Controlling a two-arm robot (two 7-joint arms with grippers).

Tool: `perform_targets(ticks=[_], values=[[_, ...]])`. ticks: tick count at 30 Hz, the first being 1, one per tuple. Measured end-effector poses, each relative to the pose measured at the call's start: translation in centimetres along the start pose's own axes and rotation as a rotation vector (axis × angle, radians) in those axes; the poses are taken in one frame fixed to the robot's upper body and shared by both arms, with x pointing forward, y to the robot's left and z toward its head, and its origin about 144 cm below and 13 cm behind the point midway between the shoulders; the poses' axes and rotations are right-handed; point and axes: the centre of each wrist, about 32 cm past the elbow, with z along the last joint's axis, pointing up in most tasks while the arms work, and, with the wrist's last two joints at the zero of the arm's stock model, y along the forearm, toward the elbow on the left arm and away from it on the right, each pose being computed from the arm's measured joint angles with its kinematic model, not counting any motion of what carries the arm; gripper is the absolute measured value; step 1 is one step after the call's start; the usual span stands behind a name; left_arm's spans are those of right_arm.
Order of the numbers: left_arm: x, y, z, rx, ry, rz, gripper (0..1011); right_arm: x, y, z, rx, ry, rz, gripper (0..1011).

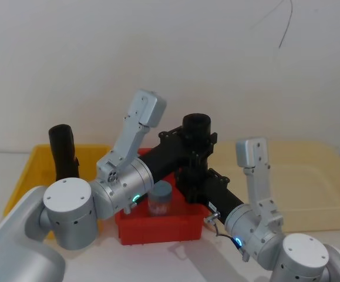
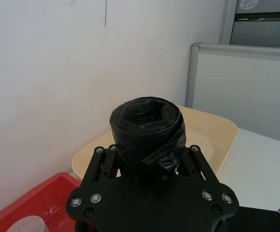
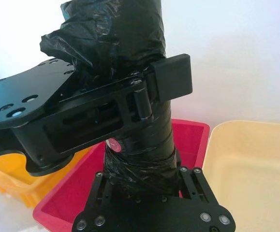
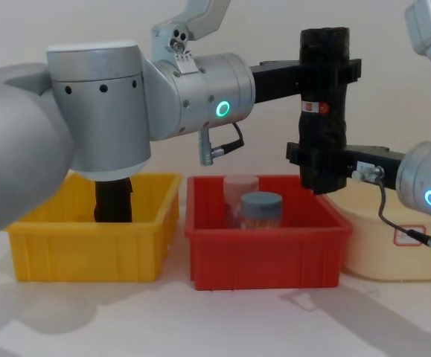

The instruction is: Pick up the garbage bag with the one hand and transfer it to the other hand.

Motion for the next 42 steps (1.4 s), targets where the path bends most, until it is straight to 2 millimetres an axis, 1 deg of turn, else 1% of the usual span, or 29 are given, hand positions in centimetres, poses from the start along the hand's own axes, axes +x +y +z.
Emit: perform_targets(ticks=[1,2,11,13,14,15,19,22,23,24,25,27,28,32,36,42], values=[[0.0,0.0,0.0,0.000,0.000,0.000,456,0.0,0.0,0.0,0.000,-0.001,0.000,547],[0.0,0.0,0.0,0.000,0.000,0.000,456,0.0,0.0,0.0,0.000,-0.001,-0.001,518],[0.0,0.0,0.0,0.000,0.000,0.000,456,-0.3,-0.1,0.1,0.004,0.000,-0.001,517],[0.0,0.0,0.0,0.000,0.000,0.000,487,-0.4,-0.1,0.1,0.007,0.001,0.000,517],[0.0,0.0,0.0,0.000,0.000,0.000,539,-0.4,-0.1,0.1,0.008,0.001,0.000,517],[0.0,0.0,0.0,0.000,0.000,0.000,548,-0.4,-0.2,0.1,0.008,0.001,0.001,517],[0.0,0.0,0.0,0.000,0.000,0.000,664,-0.5,-0.3,0.1,0.014,0.002,0.003,517],[0.0,0.0,0.0,0.000,0.000,0.000,731,-0.5,-0.3,0.1,0.017,0.004,0.003,517],[0.0,0.0,0.0,0.000,0.000,0.000,776,-0.5,-0.4,0.1,0.018,0.004,0.002,517],[0.0,0.0,0.0,0.000,0.000,0.000,793,-0.4,-0.4,0.2,0.021,0.007,0.000,517],[0.0,0.0,0.0,0.000,0.000,0.000,850,-0.3,-0.5,0.2,0.023,0.009,-0.003,517],[0.0,0.0,0.0,0.000,0.000,0.000,883,-0.1,-0.5,0.2,0.026,0.013,-0.007,517],[0.0,0.0,0.0,0.000,0.000,0.000,933,-0.1,-0.5,0.3,0.027,0.014,-0.009,517],[0.0,0.0,0.0,0.000,0.000,0.000,1001,0.5,-0.8,0.4,0.033,0.023,-0.032,517],[0.0,0.0,0.0,0.000,0.000,0.000,1001,1.2,-0.9,0.7,0.038,0.026,-0.057,517],[0.0,0.0,0.0,0.000,0.000,0.000,1001,3.1,-1.5,1.5,0.050,0.029,-0.125,517]])
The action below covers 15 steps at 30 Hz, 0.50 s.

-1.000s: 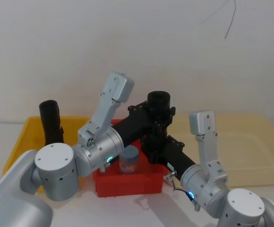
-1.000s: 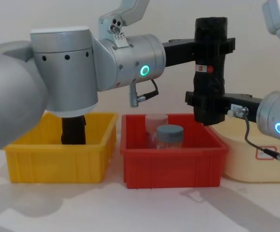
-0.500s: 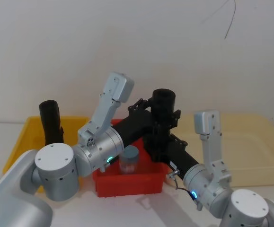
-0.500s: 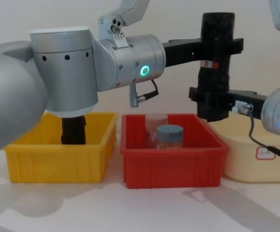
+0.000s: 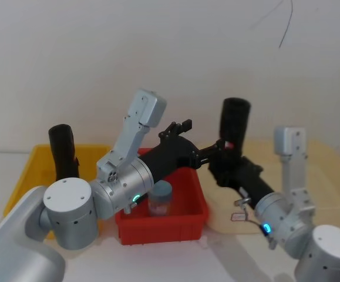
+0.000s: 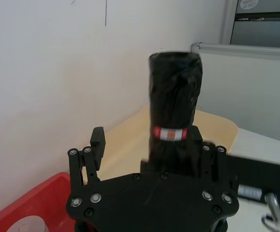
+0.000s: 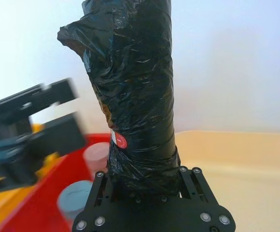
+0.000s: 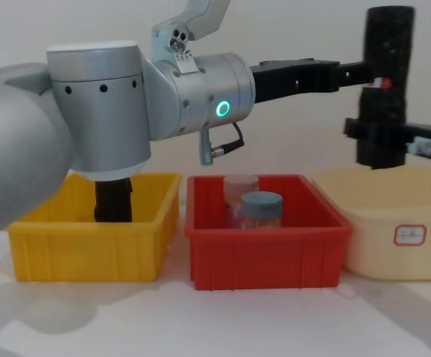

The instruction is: Pick up the garbage bag with the one hand and transfer it to the other hand.

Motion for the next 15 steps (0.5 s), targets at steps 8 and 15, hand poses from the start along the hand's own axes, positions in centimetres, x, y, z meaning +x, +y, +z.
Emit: perform_targets(ticks=[8,15], values=[[0.0,0.0,0.0,0.000,0.000,0.000,1001,2.5,-0.4,1.1,0.008,-0.007,-0.098,517],[0.0,0.0,0.0,0.000,0.000,0.000,1001,5.0,-0.8,1.9,0.000,-0.023,-0.201,517]])
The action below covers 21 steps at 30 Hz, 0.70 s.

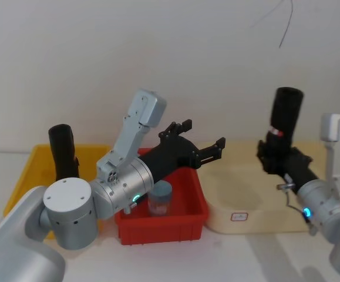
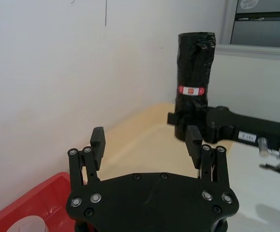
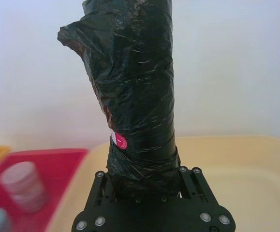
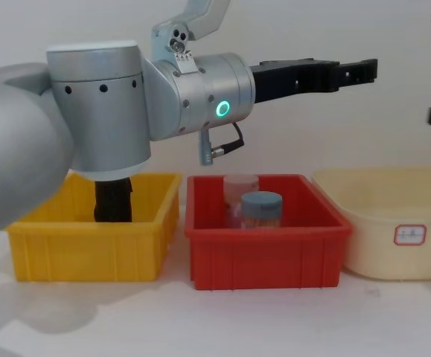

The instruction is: Pick up the garbage bag with the one hand and transfer it to the other hand.

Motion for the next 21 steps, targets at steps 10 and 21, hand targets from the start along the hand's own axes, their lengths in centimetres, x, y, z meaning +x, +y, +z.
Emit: perform_targets(ticks=[10,21], values=[[0.0,0.0,0.0,0.000,0.000,0.000,1001,3.1,0.1,0.5,-0.047,-0.041,-0.153,587],[0.0,0.2,-0.1,-0.004,0.002,0.011,1001,5.0,0.3,0.4,-0.111,-0.103,-0.251,886]])
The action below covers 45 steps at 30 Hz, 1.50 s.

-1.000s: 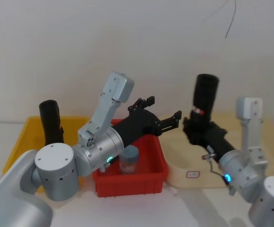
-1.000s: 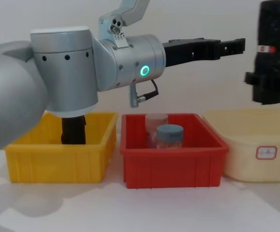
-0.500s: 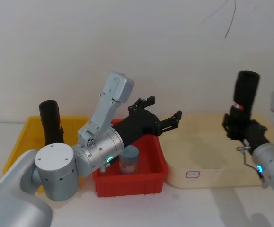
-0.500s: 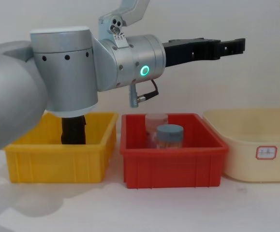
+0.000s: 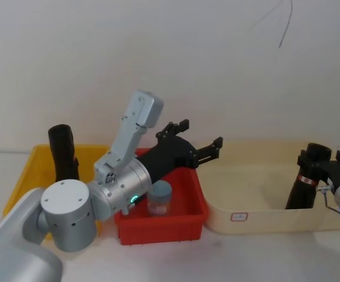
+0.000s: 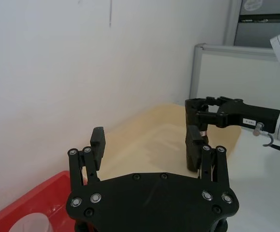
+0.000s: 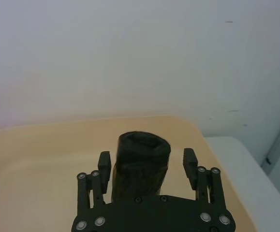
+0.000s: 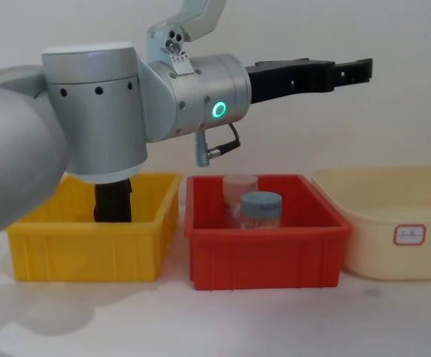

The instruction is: Pick up the garbage bag with the one hand and transfer it to the other hand.

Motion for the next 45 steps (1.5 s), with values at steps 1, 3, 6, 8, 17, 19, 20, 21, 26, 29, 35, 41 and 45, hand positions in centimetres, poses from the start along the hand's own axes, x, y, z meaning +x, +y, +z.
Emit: perform_targets(ticks=[1,3,6,8,17,19,20,21,26,29,35,41,45], values=[[0.0,0.3,0.0,-0.008,0.001,0.014,1001,0.0,0.0,0.0,-0.002,-0.011,-0.005,913],[0.0,0.5,-0.1,-0.014,0.003,0.025,1001,0.0,0.0,0.1,-0.003,-0.027,-0.008,975],[0.0,1.1,-0.2,-0.031,0.005,0.052,1002,-0.2,-0.1,0.3,0.005,-0.049,-0.006,1001],[0.0,1.6,-0.2,-0.040,0.007,0.066,1001,-0.3,-0.1,0.5,0.011,-0.060,-0.003,1001],[0.0,4.6,-0.7,-0.084,0.011,0.159,1001,-2.1,-0.9,1.3,0.072,-0.121,0.037,1001],[0.0,5.4,-0.9,-0.088,0.012,0.179,1001,-2.6,-1.1,1.5,0.089,-0.132,0.057,1001],[0.0,5.6,-1.0,-0.089,0.013,0.184,1001,-2.9,-1.2,1.6,0.095,-0.136,0.066,1001],[0.0,6.0,-1.1,-0.091,0.014,0.193,1001,-3.1,-1.3,1.7,0.100,-0.138,0.073,1001],[-0.1,7.1,-1.3,-0.089,0.012,0.209,1001,-4.5,-2.0,2.0,0.126,-0.150,0.137,1001],[-0.1,7.5,-1.4,-0.086,0.009,0.212,1001,-5.4,-2.5,2.0,0.134,-0.151,0.177,1001],[0.0,7.9,-1.7,-0.080,0.001,0.206,1001,-7.2,-3.6,1.7,0.126,-0.144,0.265,1001],[0.2,8.1,-2.1,-0.073,-0.006,0.205,1002,-9.1,-4.9,0.9,0.102,-0.128,0.354,1001],[0.4,8.3,-2.2,-0.070,-0.011,0.210,1001,-10.0,-5.5,0.5,0.086,-0.116,0.397,1001]])
